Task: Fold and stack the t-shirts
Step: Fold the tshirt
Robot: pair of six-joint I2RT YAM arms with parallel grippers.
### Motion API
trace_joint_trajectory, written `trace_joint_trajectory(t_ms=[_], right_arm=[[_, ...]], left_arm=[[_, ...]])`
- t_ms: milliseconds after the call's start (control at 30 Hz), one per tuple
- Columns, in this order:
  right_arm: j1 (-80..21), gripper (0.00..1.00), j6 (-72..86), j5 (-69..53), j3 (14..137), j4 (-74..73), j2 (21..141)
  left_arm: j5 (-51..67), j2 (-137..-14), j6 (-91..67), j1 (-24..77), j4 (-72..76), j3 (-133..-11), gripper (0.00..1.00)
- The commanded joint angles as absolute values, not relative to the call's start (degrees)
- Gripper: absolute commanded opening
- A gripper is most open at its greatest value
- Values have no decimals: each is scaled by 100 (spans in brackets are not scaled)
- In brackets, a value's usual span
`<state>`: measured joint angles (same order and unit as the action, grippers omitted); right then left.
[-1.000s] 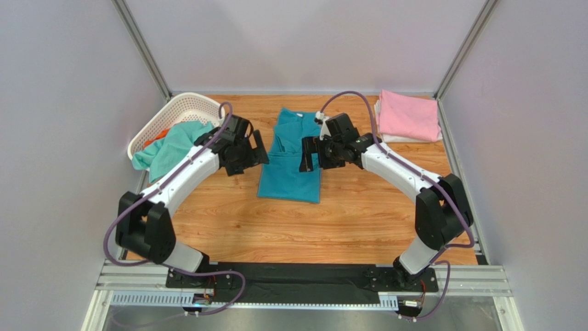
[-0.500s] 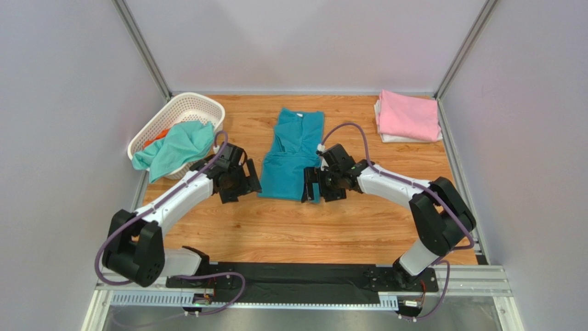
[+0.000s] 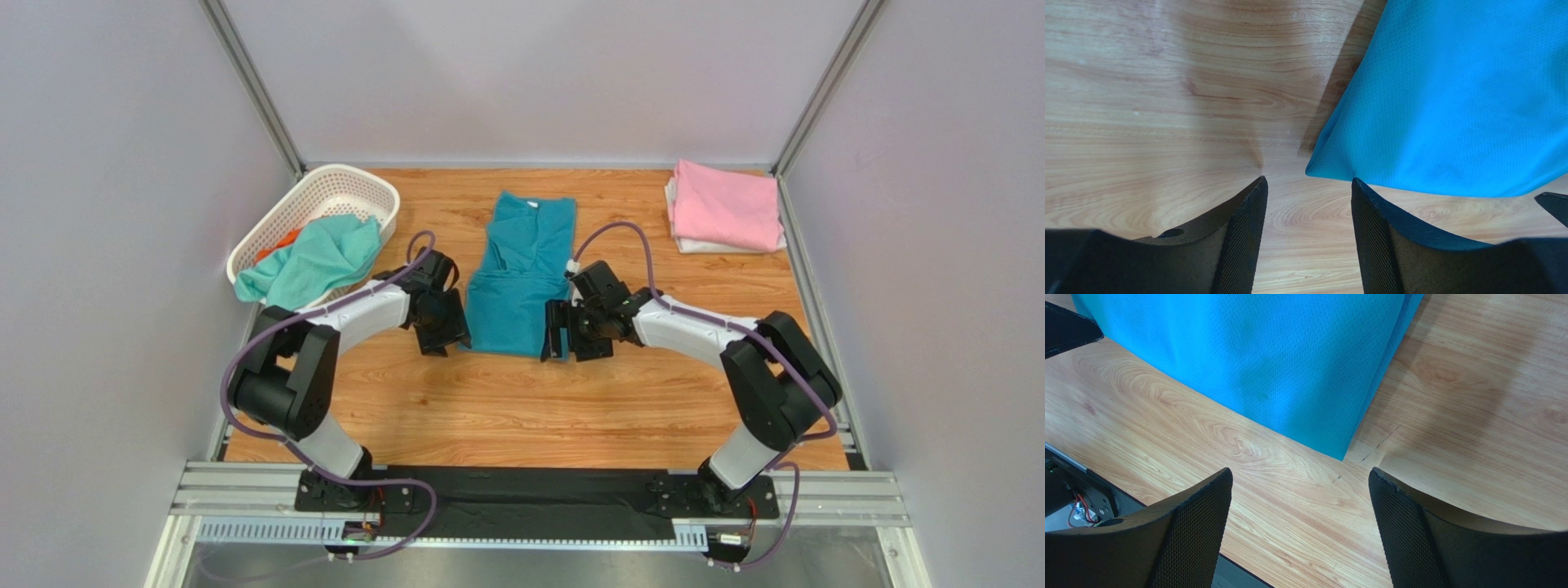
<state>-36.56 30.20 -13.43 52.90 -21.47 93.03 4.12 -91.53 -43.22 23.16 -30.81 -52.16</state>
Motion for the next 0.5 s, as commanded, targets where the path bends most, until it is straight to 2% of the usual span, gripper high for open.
trace_joint_trajectory(t_ms=[0, 133, 167, 200, 267, 300, 333, 367, 400, 467], right_arm=[[-3630, 79, 2962, -1266, 5361, -1942, 9483], [-3630, 68, 2892, -1301, 5423, -1942, 9676], [-3621, 66, 2865, -1292, 5458, -1942, 9712], [-3630, 57, 2857, -1275, 5475, -1934, 9764], [-3630, 49, 2821, -1309, 5537, -1934, 9861], [-3621, 40, 2813, -1327, 5555, -1934, 9887], [-3630, 36, 2821, -1327, 5581, -1951, 9922], [-3630, 31, 2839, -1345, 5590, -1960, 9923], [-3630, 21, 2882, -1362, 5599, -1995, 9914], [-3630, 13, 2883, -1563, 5529, -2004, 9801]], left_arm=[[571, -9369, -4245, 2294, -2795, -5396, 59], [729, -9703, -4228, 2294, -2681, -5484, 51], [756, -9825, -4236, 2294, -2611, -5493, 47], [791, -9878, -4245, 2294, -2584, -5502, 40], [808, -10054, -4228, 2294, -2532, -5554, 31], [852, -10098, -4210, 2294, -2549, -5589, 13], [940, -10133, -4201, 2294, -2558, -5607, 3], [958, -10169, -4227, 2294, -2619, -5634, 0], [993, -10152, -4228, 2294, -2610, -5625, 0], [1037, -10003, -4271, 2294, -2619, -5494, 0]])
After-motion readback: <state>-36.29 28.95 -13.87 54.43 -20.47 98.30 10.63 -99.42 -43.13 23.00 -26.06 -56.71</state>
